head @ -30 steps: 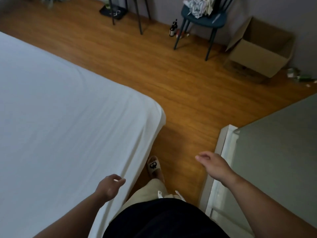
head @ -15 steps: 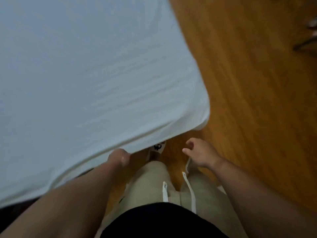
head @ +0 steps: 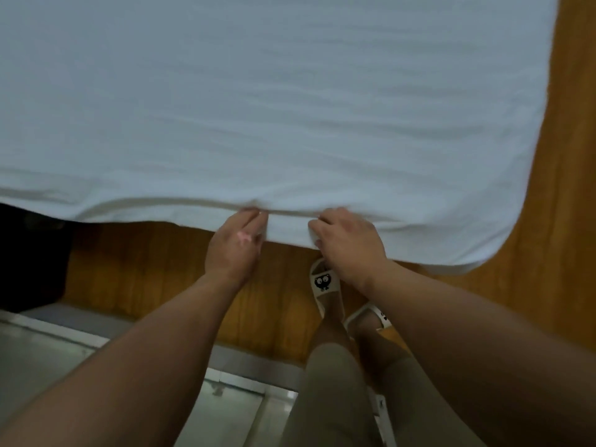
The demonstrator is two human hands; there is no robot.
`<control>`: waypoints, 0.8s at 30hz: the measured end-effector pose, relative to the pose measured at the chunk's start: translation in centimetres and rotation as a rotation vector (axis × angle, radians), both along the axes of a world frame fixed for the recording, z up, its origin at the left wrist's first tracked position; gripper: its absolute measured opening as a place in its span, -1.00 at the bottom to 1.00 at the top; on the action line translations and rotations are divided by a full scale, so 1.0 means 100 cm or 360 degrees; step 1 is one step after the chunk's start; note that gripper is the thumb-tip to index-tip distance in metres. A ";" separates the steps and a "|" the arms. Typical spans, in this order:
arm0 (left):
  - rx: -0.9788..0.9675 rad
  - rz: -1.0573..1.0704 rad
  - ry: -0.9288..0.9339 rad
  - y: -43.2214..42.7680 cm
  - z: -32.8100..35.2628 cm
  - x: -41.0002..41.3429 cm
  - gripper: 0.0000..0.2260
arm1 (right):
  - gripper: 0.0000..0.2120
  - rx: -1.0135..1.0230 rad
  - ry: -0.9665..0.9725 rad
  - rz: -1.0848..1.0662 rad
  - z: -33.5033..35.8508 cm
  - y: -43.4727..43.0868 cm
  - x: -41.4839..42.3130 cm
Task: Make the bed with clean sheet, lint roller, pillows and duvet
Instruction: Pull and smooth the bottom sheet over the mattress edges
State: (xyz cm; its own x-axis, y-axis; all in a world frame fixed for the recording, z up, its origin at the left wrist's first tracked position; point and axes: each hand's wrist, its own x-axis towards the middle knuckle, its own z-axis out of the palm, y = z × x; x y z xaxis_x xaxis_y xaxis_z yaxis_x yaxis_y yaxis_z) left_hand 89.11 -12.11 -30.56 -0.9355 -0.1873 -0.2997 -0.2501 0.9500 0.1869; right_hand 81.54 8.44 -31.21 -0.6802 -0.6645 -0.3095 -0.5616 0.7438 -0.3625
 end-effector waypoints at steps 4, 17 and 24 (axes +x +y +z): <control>-0.0089 -0.0012 0.0240 -0.005 -0.021 -0.011 -0.90 | -0.83 0.0053 0.0130 0.0070 -0.017 -0.010 -0.010; -0.0093 -0.0484 -0.0148 0.021 -0.012 -0.012 -0.90 | -0.95 0.0029 -0.0111 0.0134 -0.009 0.018 0.010; 0.0455 0.0146 -0.0443 0.124 -0.007 -0.038 -0.65 | -0.87 -0.0508 -0.1345 -0.2404 0.001 0.151 0.034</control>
State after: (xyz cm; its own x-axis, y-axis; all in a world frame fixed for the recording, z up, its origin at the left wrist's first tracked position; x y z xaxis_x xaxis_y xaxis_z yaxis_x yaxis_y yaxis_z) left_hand 85.36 0.33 -31.26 -0.7946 -0.1389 -0.5911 -0.4099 0.8408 0.3535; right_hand 84.99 23.51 -31.14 -0.4387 0.2395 -0.8661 0.8915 0.2372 -0.3860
